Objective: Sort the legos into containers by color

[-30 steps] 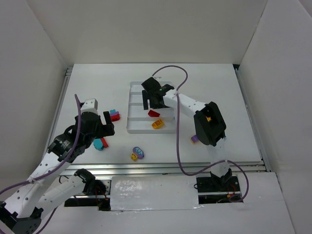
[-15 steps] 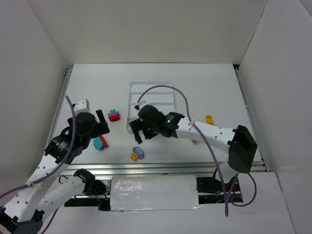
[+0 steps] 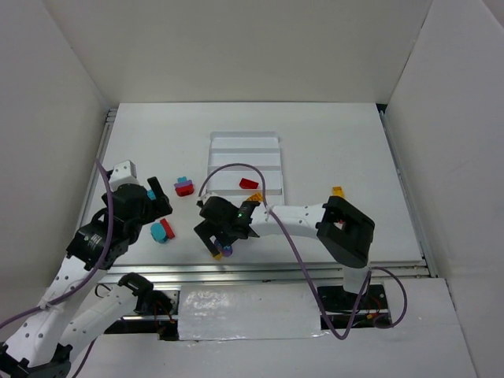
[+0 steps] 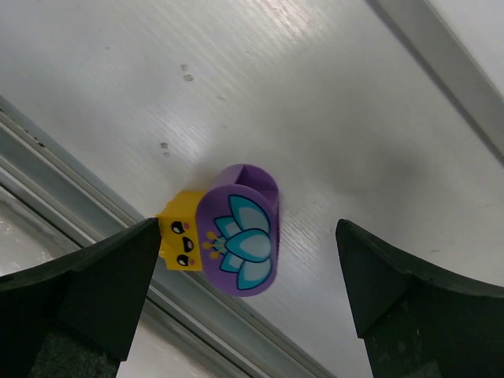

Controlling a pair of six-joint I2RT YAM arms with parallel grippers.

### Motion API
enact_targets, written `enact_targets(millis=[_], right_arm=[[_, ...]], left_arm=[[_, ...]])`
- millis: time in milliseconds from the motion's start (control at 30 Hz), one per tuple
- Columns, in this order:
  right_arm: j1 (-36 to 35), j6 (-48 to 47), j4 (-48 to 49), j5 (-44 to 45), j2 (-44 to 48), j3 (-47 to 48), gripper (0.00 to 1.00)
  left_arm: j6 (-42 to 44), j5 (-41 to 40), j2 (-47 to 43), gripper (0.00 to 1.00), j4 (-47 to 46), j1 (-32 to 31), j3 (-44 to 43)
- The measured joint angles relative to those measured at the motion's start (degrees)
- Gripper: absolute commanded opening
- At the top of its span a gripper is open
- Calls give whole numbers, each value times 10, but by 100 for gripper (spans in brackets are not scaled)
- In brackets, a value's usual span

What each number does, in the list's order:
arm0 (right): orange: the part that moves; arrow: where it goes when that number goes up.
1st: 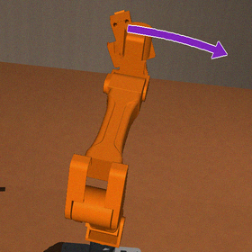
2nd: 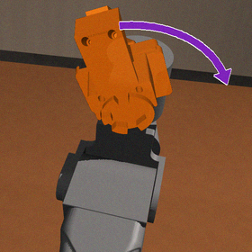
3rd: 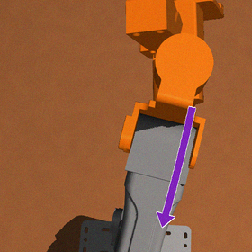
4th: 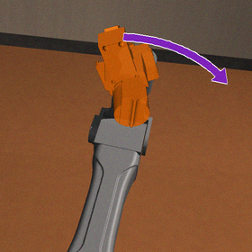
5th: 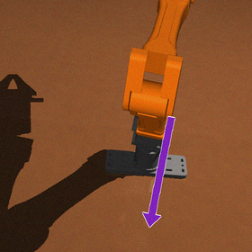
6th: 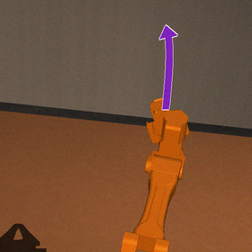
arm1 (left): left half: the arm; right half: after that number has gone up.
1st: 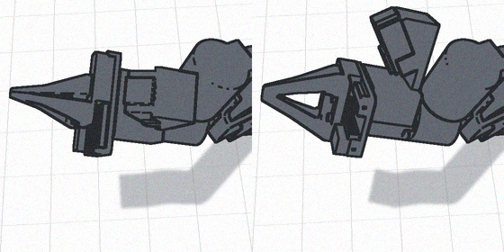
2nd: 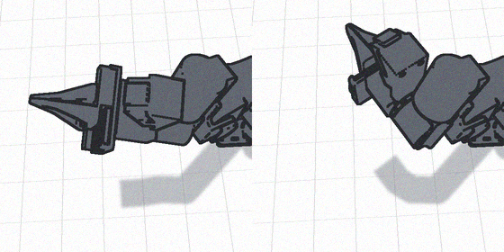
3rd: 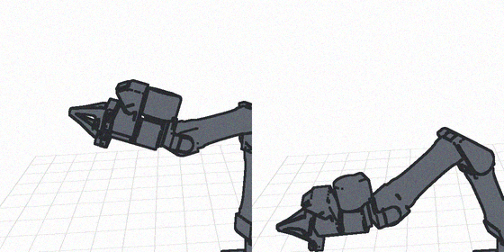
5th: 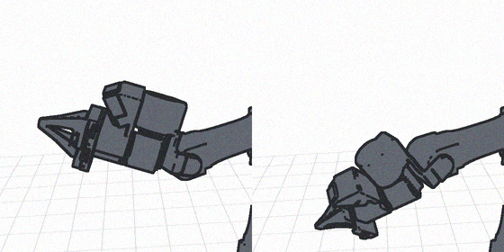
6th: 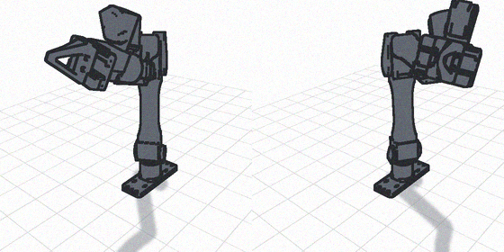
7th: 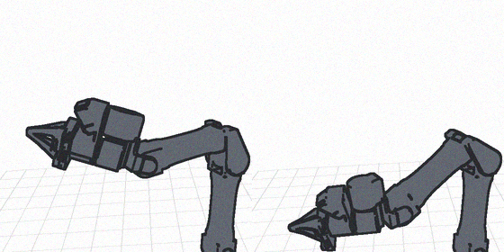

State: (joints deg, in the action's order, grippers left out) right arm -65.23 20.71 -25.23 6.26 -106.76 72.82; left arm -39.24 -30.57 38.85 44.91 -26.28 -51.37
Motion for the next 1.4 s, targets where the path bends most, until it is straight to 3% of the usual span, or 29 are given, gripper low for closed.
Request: enact_targets(millis=[333,400,433,467,500,533,567,767,933,1033,1200,1400], right_arm=[[-20,0,17,-26,-24,6,95],[-21,-1,17,-25,-34,6,77],[-21,-1,17,-24,-40,6,61],[-21,-3,17,-19,-41,6,51],[-21,2,19,-15,-40,7,36],[-21,4,23,-14,-40,7,7],[-21,5,24,-11,-41,7,1],[-22,24,60,-9,14,-58,0],[-22,50,127,-9,261,-213,0],[-22,58,164,-9,362,-238,0],[-24,72,190,-6,411,-247,1],[-24,80,180,4,452,-265,3]], left_arm=[[1,11,0,100,-2,0,0],[1,13,-1,99,-2,0,0],[1,14,-1,100,-2,0,0],[1,15,0,100,-2,0,0],[2,15,0,100,-2,0,0],[2,17,0,99,-2,0,0],[2,19,0,99,-3,0,0],[21,105,-1,99,-41,0,7],[25,272,8,99,-110,0,35],[-4,382,12,99,-198,0,72],[-86,554,24,99,-360,-5,146],[-123,601,64,96,-435,-48,148]])
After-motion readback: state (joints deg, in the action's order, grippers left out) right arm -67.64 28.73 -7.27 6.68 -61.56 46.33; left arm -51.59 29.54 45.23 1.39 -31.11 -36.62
